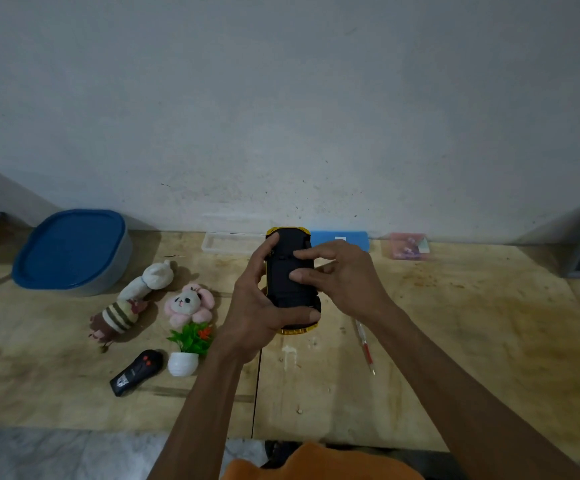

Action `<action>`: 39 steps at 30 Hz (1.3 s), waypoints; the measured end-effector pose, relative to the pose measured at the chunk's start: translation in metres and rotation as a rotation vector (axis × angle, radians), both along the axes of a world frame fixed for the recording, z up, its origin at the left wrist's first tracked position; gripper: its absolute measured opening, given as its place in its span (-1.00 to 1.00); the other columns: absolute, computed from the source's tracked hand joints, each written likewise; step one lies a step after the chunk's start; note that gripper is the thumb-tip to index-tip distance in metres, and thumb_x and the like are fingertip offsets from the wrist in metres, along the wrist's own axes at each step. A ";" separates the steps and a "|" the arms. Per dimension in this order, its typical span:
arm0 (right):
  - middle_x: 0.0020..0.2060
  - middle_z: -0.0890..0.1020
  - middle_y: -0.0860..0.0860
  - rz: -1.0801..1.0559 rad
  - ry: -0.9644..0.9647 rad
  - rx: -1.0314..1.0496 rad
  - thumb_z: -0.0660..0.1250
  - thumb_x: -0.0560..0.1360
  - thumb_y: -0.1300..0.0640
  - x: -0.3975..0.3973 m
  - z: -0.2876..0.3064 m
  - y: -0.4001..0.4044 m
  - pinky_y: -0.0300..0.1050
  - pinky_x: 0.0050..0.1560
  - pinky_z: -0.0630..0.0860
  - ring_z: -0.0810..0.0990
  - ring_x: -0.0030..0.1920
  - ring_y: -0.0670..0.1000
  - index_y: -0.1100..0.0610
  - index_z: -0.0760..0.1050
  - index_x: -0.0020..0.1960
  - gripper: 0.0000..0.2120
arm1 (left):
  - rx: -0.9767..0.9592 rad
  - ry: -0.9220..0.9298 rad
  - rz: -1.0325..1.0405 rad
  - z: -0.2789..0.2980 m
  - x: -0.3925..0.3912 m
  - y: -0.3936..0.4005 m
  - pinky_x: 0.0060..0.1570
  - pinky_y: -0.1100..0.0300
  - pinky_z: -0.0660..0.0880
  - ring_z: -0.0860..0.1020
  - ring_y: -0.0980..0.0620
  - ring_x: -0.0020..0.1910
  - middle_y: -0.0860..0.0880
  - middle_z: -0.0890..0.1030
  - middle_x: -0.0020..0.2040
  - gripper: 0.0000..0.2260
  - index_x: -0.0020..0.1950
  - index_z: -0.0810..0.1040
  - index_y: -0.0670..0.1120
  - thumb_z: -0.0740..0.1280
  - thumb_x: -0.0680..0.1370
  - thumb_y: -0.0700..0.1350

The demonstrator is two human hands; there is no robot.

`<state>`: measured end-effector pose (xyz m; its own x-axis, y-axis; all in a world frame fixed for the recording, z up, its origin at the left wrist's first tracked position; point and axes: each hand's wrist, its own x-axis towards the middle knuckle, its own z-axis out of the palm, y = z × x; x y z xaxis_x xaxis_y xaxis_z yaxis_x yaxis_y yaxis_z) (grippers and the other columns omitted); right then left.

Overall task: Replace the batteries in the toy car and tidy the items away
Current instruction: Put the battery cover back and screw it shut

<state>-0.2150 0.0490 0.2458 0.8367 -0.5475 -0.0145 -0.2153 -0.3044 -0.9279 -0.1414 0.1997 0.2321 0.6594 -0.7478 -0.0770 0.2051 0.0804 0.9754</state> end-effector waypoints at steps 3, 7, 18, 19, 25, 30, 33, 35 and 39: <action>0.09 0.56 0.02 -0.026 0.011 0.085 0.60 0.36 0.11 -0.003 -0.004 0.003 0.00 -0.10 0.69 0.71 -0.15 -0.02 0.01 0.68 0.11 -0.66 | 0.024 -0.027 0.023 -0.005 0.000 0.001 0.08 -0.08 0.64 0.59 -0.03 0.29 0.06 0.45 0.42 -0.16 0.50 0.35 0.21 0.59 0.35 -0.29; 0.08 0.55 0.00 -0.008 0.035 0.052 0.52 0.45 0.09 -0.001 -0.006 0.002 0.03 -0.10 0.69 0.70 -0.12 0.04 -0.02 0.67 0.13 -0.74 | 0.051 -0.055 0.087 -0.013 0.002 -0.001 0.13 -0.14 0.62 0.57 -0.04 0.31 0.02 0.47 0.43 -0.53 0.52 0.34 0.17 0.31 0.65 -0.14; -0.09 0.59 0.04 -0.210 -0.028 0.260 0.63 0.32 0.15 -0.001 -0.021 0.006 0.05 -0.16 0.65 0.66 -0.19 0.15 -0.04 0.50 0.01 -0.61 | 0.076 -0.063 0.096 -0.020 0.008 -0.004 0.04 -0.08 0.65 0.61 -0.01 0.24 0.01 0.47 0.44 -0.53 0.52 0.35 0.15 0.25 0.67 -0.23; -0.09 0.60 0.04 -0.219 -0.016 0.262 0.63 0.32 0.14 -0.001 -0.023 0.007 0.05 -0.15 0.65 0.67 -0.18 0.15 -0.03 0.50 0.01 -0.61 | 0.084 -0.053 0.101 -0.021 0.007 -0.005 0.05 -0.10 0.65 0.62 0.00 0.23 0.02 0.47 0.44 -0.54 0.52 0.35 0.15 0.25 0.67 -0.22; 0.04 0.64 0.29 -0.130 0.000 0.607 0.55 0.37 0.34 -0.008 -0.016 -0.007 0.04 -0.01 0.68 0.66 0.00 0.16 0.24 0.52 0.14 -0.60 | 0.112 -0.036 0.080 -0.023 0.012 -0.010 0.07 -0.10 0.64 0.60 0.02 0.26 0.07 0.49 0.41 -0.57 0.50 0.36 0.21 0.24 0.69 -0.16; 0.01 0.65 0.24 -0.142 0.042 0.554 0.53 0.39 0.36 -0.005 -0.018 -0.005 -0.08 -0.12 0.66 0.66 0.01 0.16 0.17 0.45 0.20 -0.55 | 0.135 -0.072 0.056 -0.028 0.013 -0.013 0.09 -0.09 0.64 0.60 0.06 0.25 0.09 0.48 0.42 -0.57 0.53 0.32 0.18 0.23 0.69 -0.15; -0.03 0.64 0.14 -0.170 0.093 0.443 0.50 0.42 0.34 -0.003 -0.027 0.001 0.04 -0.03 0.67 0.66 -0.02 0.11 0.07 0.42 0.20 -0.55 | 0.141 -0.072 0.047 -0.034 0.013 -0.014 0.11 -0.13 0.63 0.57 0.02 0.30 0.10 0.47 0.43 -0.55 0.52 0.34 0.19 0.26 0.68 -0.16; -0.04 0.64 0.12 -0.174 0.120 0.417 0.50 0.43 0.33 -0.003 -0.032 0.000 0.09 0.01 0.67 0.66 -0.01 0.10 0.04 0.41 0.21 -0.54 | 0.148 -0.070 0.058 -0.039 0.012 -0.015 0.09 -0.13 0.64 0.56 -0.01 0.31 0.07 0.46 0.44 -0.53 0.52 0.34 0.19 0.28 0.67 -0.18; -0.06 0.69 0.15 -0.138 0.126 0.490 0.55 0.41 0.18 -0.008 -0.043 -0.017 0.03 0.00 0.68 0.70 -0.08 0.07 0.12 0.50 0.16 -0.62 | 0.183 -0.066 0.117 -0.053 0.009 -0.024 0.05 -0.09 0.66 0.58 -0.04 0.27 0.01 0.47 0.41 -0.53 0.48 0.38 0.19 0.30 0.66 -0.22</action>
